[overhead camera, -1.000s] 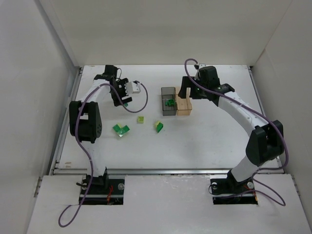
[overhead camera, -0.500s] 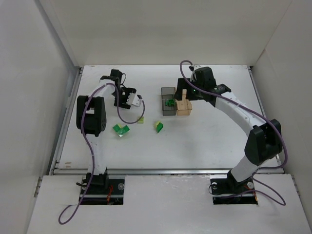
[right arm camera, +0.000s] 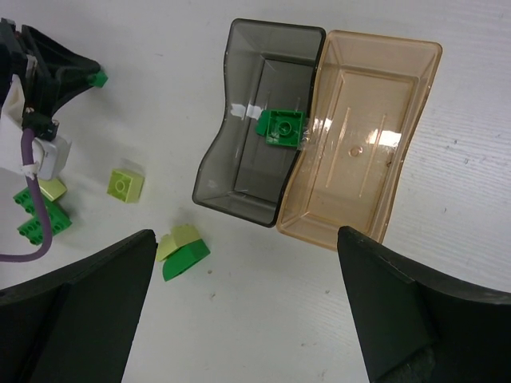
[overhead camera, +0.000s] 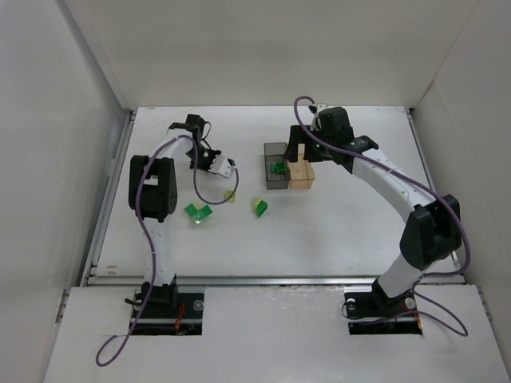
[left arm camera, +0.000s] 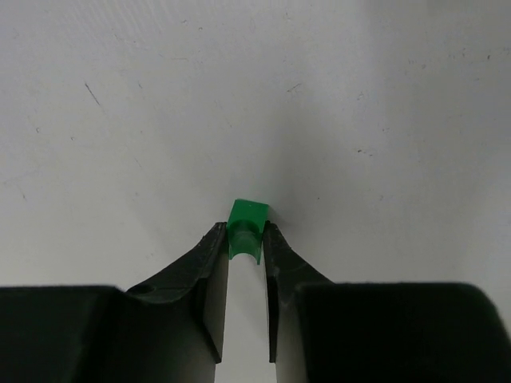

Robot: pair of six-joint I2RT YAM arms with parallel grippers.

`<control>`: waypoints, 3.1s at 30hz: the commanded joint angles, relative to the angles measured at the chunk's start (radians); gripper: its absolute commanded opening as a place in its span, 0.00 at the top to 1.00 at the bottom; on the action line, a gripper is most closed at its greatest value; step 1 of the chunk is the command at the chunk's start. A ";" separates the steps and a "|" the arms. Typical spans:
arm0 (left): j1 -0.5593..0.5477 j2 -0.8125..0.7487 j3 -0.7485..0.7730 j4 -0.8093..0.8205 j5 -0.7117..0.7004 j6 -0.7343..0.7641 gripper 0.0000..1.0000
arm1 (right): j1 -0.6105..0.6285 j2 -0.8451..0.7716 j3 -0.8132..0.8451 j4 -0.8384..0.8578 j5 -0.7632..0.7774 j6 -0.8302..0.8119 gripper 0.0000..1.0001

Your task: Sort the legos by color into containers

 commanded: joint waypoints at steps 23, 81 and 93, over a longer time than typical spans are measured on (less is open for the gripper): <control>-0.221 -0.091 0.080 0.555 0.489 -1.596 0.92 | -0.090 -0.155 -0.124 0.046 0.141 0.138 0.00; 0.267 -1.242 -0.862 0.638 -0.400 -1.753 0.00 | 0.494 0.669 0.459 -0.094 0.140 -0.544 0.20; 0.276 -1.223 -0.853 0.628 -0.227 -1.684 0.03 | 0.505 0.636 0.474 -0.183 0.149 -0.421 0.93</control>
